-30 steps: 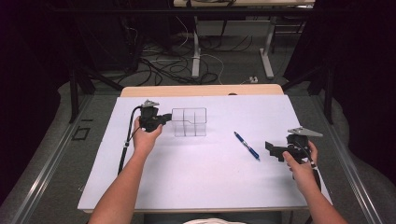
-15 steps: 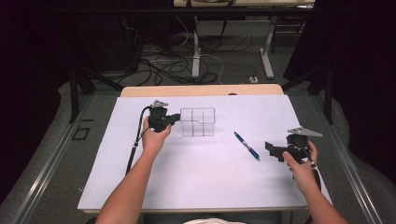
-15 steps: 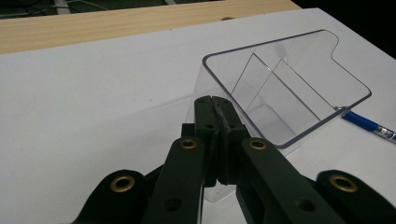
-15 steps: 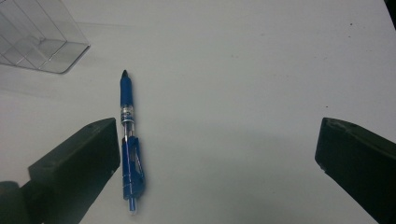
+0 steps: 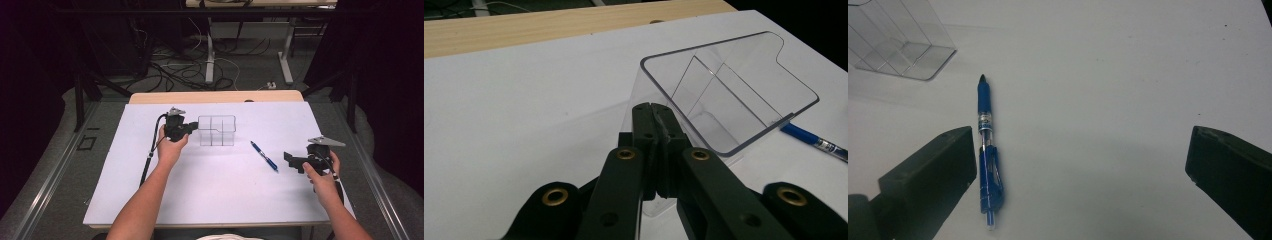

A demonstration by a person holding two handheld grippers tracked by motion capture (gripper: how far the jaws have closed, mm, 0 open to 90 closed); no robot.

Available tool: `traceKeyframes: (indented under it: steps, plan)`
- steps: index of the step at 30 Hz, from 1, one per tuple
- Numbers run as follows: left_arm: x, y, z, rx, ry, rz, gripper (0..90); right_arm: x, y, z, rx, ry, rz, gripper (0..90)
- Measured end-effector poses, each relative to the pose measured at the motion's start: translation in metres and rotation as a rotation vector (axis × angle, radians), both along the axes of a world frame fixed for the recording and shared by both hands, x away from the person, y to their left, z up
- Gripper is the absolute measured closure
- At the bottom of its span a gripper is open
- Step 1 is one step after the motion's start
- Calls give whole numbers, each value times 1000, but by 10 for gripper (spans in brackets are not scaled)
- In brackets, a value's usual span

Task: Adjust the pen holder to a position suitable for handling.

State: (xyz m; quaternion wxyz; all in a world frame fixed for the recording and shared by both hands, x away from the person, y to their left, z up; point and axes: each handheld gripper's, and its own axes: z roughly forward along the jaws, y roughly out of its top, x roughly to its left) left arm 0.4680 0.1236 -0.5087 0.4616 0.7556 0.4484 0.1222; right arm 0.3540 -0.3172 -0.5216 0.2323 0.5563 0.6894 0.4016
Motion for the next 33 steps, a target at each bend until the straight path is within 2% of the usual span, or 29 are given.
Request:
traceKeyframes:
  steps: [11, 12, 16, 22, 27, 33]
  plan:
    - [-2, 6, 3, -5, 15, 17, 870, -1, -1, 1, 0, 3, -2, 0]
    - [-1, 8, 4, 3, 6, 13, 867, -1, -1, 1, 1, 7, -3, 0]
    - [-3, 11, 7, -11, 6, 28, 846, -1, -1, 1, -2, 4, -3, 0]
    - [-7, 18, 13, -12, 1, 40, 791, -2, 0, 1, 4, 10, -6, 0]
    - [-12, 22, 19, 18, -7, 42, 727, -2, 0, 1, 2, 8, -3, 0]
    - [-17, 26, 24, 17, -7, 50, 643, -2, 0, 2, 5, 10, -4, 0]
